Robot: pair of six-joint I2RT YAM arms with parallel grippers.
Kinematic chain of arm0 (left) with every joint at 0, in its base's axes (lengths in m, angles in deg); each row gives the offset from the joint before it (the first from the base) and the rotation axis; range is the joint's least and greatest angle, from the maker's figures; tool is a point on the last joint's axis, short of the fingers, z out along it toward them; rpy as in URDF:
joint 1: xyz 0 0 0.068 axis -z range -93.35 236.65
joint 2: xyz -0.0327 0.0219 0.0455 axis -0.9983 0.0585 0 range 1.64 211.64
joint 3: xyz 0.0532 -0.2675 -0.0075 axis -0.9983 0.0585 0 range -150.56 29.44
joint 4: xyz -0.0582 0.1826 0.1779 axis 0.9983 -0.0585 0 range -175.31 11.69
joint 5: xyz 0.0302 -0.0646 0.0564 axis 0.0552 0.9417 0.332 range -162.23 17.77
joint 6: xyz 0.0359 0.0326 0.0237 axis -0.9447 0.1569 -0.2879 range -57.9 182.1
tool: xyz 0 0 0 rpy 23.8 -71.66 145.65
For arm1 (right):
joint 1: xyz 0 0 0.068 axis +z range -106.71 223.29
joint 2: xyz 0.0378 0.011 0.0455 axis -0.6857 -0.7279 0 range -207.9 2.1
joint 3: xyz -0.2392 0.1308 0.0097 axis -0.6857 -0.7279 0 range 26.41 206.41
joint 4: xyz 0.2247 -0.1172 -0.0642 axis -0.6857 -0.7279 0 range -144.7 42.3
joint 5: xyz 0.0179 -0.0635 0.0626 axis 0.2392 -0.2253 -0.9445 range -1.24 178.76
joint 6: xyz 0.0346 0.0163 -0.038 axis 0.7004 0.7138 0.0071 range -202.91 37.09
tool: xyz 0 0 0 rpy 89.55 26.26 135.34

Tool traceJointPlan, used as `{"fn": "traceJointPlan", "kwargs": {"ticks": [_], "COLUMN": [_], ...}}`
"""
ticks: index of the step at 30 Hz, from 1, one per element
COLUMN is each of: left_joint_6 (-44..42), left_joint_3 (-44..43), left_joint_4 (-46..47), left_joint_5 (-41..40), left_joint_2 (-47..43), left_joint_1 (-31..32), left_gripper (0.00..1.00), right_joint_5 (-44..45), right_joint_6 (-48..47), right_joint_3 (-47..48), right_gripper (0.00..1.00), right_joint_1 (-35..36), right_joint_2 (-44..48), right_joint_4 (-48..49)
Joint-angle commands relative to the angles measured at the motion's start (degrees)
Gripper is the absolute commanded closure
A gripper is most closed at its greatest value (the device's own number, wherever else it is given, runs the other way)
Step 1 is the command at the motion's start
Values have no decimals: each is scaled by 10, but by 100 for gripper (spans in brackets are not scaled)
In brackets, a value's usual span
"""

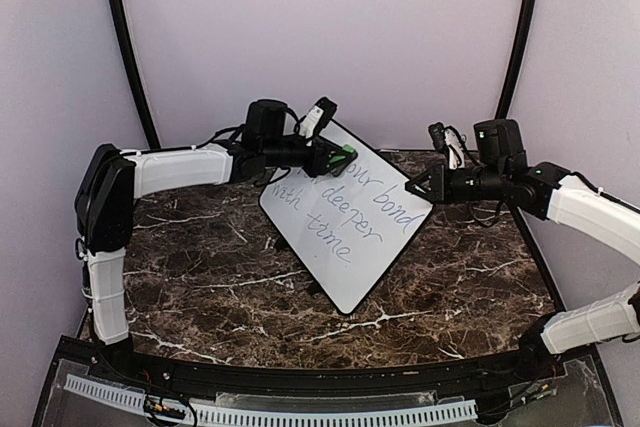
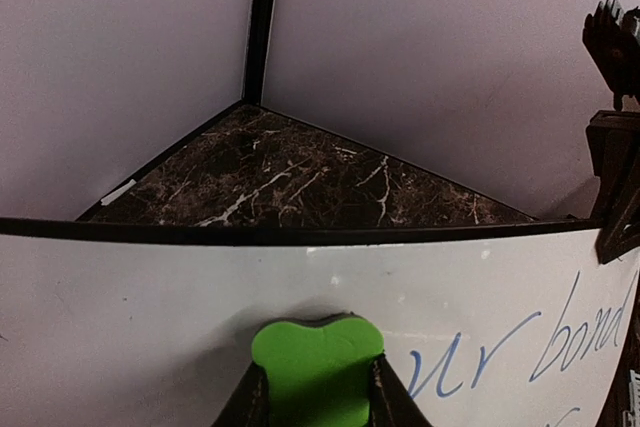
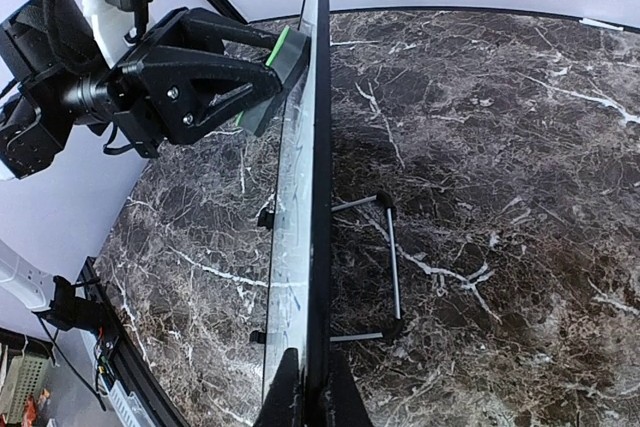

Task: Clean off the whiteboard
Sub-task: Erase the whiteboard from the whiteboard stand.

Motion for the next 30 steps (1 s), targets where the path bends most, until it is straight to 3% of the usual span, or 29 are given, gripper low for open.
{"fn": "traceJointPlan", "kwargs": {"ticks": [1,15,18,27,30], "left_joint_6": [-9,17,18,18,23], "left_joint_3": [-26,168,157,-5,-24], "left_joint_4": [-69,-10,-8,-65,-74], "left_joint_5": [8,15,17,9,1], "left_joint_2": [36,-36,-35,26,41], "left_joint_1": [10,10,10,11,11], "left_gripper": [91,91,91,91,91], "right_joint_5": [-98,-102,-104,-98,-97], "right_joint_6": [-100,-101,-99,-95,-96], "right_joint_3": [-9,-15,-16,-20,-19], "right_gripper": [100,100,100,100,100], "right_joint_1": [51,51,51,52,51], "right_joint_2": [-9,-16,-15,-8,-6], "right_joint_4": [2,14,16,13,10]}}
